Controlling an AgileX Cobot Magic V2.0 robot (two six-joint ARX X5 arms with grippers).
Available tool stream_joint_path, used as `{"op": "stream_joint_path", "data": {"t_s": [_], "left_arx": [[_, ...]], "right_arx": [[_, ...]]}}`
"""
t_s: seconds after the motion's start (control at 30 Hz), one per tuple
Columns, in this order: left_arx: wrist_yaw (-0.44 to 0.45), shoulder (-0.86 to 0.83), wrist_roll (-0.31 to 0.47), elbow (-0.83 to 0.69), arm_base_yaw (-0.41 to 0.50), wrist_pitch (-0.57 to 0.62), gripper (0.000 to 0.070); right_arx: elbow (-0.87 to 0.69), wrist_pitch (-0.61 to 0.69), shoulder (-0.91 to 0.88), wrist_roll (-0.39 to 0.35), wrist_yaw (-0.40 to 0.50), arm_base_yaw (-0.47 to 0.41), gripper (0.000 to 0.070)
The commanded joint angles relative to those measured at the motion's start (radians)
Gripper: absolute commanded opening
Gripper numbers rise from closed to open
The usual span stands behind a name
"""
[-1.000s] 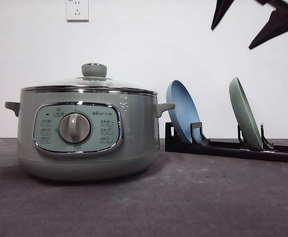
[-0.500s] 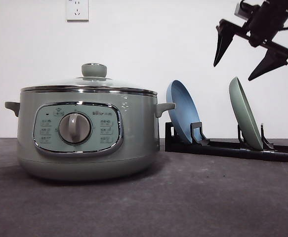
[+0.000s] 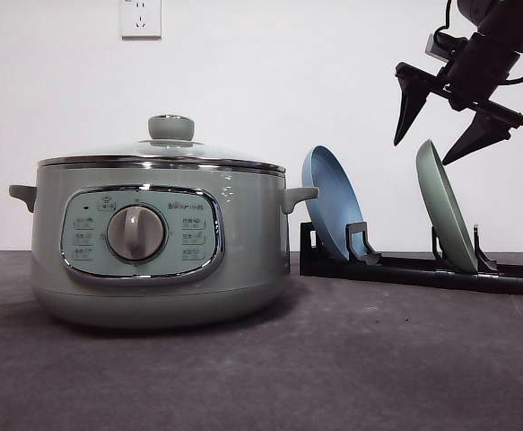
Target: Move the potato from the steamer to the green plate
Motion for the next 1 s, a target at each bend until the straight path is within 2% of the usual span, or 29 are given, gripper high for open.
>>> {"op": "stream_joint_path", "data": {"t_s": [0.0,0.13,0.3,0.4,0.6,0.97], "left_arx": [[0.005,0.007,0.015,0.020,-0.004,0.008,0.0700],[0.005,0.007,0.014,0.020,-0.004,0.007,0.0700],[0.005,0.007,0.014,0.021,-0.004,0.007,0.0700],[0.005,0.007,0.014,0.020,-0.004,0.007,0.0700],[0.005,0.007,0.014,0.020,-0.004,0.006,0.0700],[0.005,0.007,0.016,0.020,-0.004,-0.011,0.0700]], "right_arx": [[0.027,0.008,0.018,0.011,0.014,0.004,0.0379],[0.027,-0.004,0.019,0.010,0.023,0.004,0.0289],[0.027,-0.005,0.019,0.010,0.040,0.003,0.0101],[0.027,-0.006,0.019,0.010,0.046,0.003,0.0032],[0.027,-0.004,0.018,0.011,0.040,0.003,0.0006],[0.042,0.029,-0.075,0.072,-0.061,0.005,0.0006]]}}
